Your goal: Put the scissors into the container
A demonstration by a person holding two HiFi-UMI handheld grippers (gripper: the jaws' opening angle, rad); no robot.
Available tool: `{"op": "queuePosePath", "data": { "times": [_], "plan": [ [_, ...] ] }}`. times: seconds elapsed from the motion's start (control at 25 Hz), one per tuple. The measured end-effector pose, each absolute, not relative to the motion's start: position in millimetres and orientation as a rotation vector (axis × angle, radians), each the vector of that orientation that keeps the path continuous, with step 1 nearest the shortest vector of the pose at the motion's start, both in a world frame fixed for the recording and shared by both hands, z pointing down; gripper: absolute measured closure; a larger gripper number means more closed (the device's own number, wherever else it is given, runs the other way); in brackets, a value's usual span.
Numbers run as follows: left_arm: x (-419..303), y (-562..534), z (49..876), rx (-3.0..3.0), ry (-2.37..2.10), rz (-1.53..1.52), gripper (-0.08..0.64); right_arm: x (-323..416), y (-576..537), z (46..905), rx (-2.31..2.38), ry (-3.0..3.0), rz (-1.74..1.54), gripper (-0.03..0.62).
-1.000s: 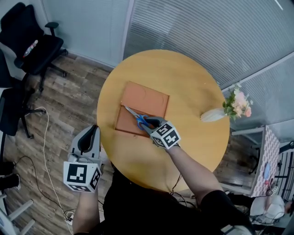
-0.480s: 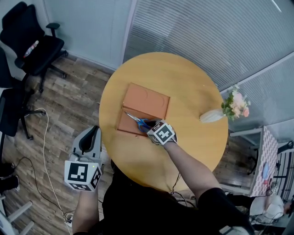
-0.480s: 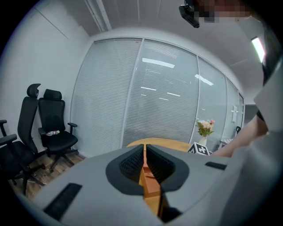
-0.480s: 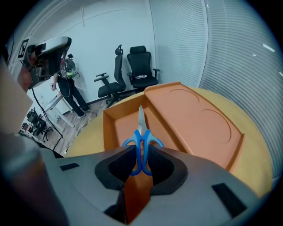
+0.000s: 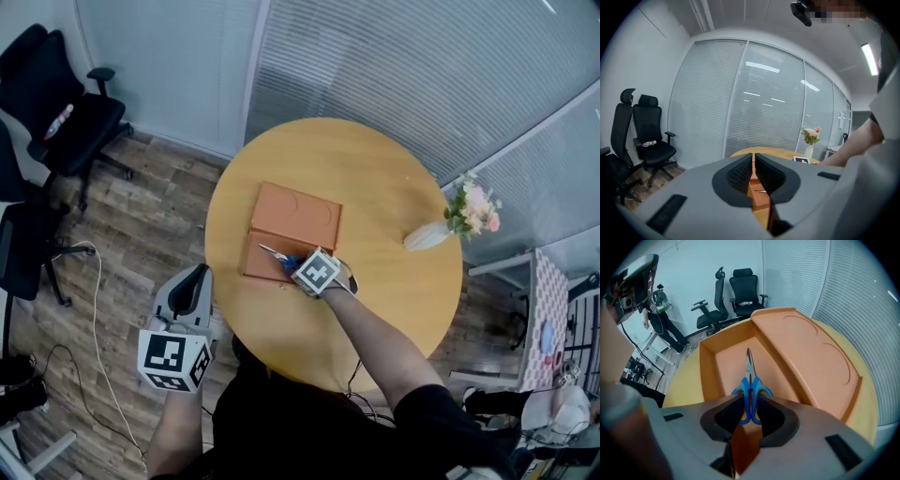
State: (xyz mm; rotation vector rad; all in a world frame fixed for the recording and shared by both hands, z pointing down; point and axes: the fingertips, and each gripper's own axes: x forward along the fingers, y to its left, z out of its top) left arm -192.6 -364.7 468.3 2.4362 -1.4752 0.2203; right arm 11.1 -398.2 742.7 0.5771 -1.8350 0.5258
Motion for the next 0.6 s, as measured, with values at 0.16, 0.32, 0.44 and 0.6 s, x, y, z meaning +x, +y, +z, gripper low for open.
{"op": "queuePosePath", "data": {
  "times": [0.16, 0.32, 0.44, 0.6],
  "plan": [
    [-187, -368, 462, 2.475, -1.437, 0.219, 0.532, 12, -406, 736, 0.644, -1.853, 0.568, 0.475],
    [-187, -366, 456, 2.5, -1.42, 0.214, 0.532, 15, -412, 713, 0.729, -1.931, 0.605, 0.471],
    [-186, -368, 449, 2.517, -1.409, 0.22, 0.532, 19, -424, 678, 0.801, -2.036, 0.598, 0.478],
    [-176, -367, 431, 2.554, -1.39, 0.238, 0.532, 32, -433, 621, 0.91, -2.189, 0.601, 0.504]
  ]
}}
